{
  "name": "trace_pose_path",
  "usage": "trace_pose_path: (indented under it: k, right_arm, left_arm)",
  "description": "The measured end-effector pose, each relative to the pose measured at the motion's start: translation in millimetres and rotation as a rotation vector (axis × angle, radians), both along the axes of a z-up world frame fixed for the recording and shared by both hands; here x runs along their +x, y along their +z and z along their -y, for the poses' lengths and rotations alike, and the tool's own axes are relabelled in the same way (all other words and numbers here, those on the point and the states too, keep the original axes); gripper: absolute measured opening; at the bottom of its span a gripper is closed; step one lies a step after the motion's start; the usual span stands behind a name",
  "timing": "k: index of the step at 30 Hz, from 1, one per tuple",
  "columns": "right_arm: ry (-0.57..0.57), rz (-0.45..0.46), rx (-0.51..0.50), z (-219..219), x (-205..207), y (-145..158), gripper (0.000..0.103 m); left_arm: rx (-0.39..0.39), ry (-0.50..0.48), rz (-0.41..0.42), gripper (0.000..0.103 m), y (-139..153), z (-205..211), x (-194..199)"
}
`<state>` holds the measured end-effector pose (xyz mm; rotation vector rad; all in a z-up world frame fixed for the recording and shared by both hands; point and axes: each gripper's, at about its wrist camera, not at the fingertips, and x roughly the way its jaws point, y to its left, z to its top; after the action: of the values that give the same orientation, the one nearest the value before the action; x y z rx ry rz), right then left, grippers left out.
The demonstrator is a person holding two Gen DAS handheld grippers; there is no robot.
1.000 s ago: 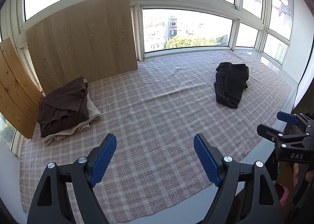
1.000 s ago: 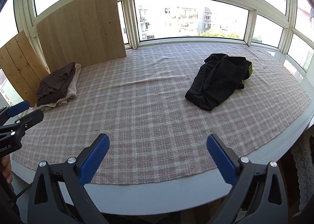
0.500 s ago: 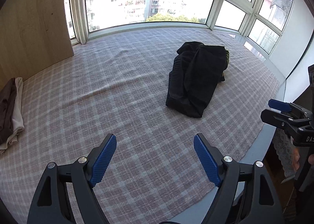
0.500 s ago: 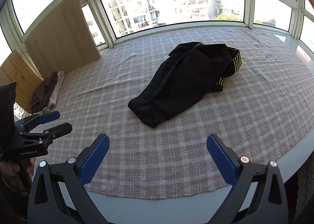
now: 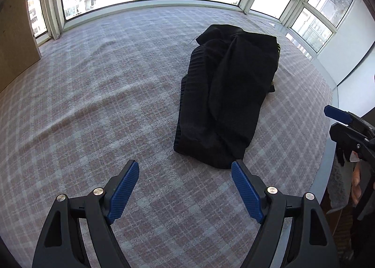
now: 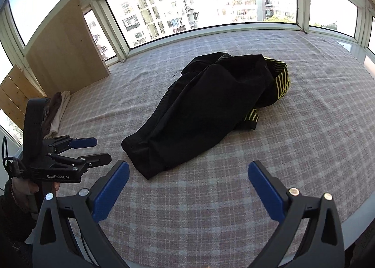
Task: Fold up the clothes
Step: 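Move both tools toward the crumpled black track pants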
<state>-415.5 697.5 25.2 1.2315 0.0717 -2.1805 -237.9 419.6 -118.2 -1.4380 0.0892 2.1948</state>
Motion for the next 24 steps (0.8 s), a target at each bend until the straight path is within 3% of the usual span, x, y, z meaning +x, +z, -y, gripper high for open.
trace_pose_path:
  k: [6, 9, 14, 20, 24]
  right_arm:
    - [-0.014, 0.160, -0.091, -3.4, -26.9, -23.8, 0.103]
    - [-0.018, 0.156, -0.081, -2.7, -28.6, -30.0, 0.103]
    - [-0.044, 0.150, -0.053, -4.0, -32.5, -33.5, 0.103]
    - [-0.088, 0.153, -0.040, -12.5, -41.3, -33.8, 0.103]
    - [-0.085, 0.143, -0.017, -12.1, -43.8, -33.9, 0.103]
  left_arm:
    - [0.015, -0.046, 0.108, 0.080, -25.7, -10.7, -20.6]
    - [-0.006, -0.058, 0.120, 0.080, -30.6, -15.5, -25.1]
    - [0.048, -0.081, 0.140, 0.078, -32.9, -24.8, -37.2]
    - [0.012, -0.143, 0.129, 0.035, -36.2, -46.0, -39.9]
    - [0.019, -0.183, 0.118, 0.025, -34.5, -55.6, -37.4]
